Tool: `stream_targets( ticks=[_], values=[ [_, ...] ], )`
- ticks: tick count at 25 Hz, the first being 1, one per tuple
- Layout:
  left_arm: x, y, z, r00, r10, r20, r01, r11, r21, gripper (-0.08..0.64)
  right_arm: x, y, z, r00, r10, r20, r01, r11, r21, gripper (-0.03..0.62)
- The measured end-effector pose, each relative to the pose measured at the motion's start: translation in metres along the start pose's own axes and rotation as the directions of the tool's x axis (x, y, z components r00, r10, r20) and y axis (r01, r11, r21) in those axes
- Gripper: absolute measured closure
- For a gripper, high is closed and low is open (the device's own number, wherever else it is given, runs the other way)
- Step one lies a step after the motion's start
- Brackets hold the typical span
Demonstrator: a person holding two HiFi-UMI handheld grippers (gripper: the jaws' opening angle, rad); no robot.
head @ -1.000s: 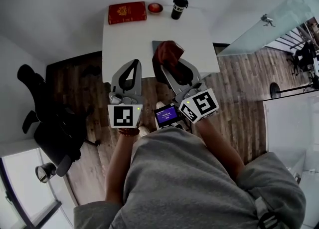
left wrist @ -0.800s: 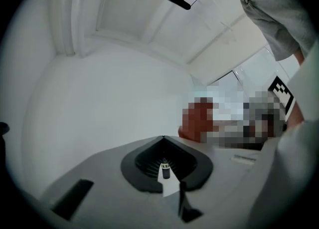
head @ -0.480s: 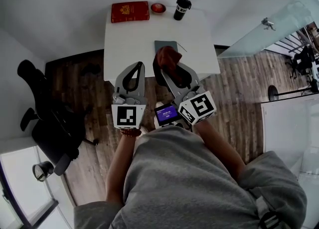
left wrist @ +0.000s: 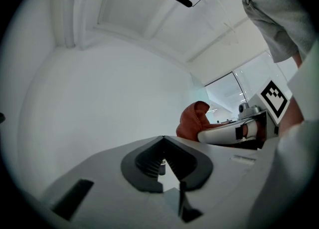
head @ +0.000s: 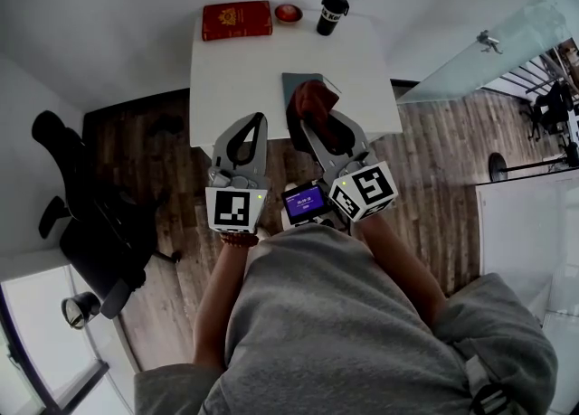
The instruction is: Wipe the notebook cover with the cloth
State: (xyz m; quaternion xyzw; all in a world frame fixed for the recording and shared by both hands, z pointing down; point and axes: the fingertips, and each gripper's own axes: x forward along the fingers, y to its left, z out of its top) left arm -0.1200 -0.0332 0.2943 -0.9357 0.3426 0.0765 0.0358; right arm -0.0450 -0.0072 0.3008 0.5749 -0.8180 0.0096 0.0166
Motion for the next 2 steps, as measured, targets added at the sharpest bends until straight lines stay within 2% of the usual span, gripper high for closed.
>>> stream_targets(
  ticks=[2],
  values=[
    [0.0020, -0.0038, -0.0028, 1.000, -0.010, -0.002, 0.010, 1.000, 0.000, 0.560, -0.0008, -0.0037, -0.0011, 1.000, -0.006, 0.000, 0.006, 1.000, 0.001, 0.462]
  ],
)
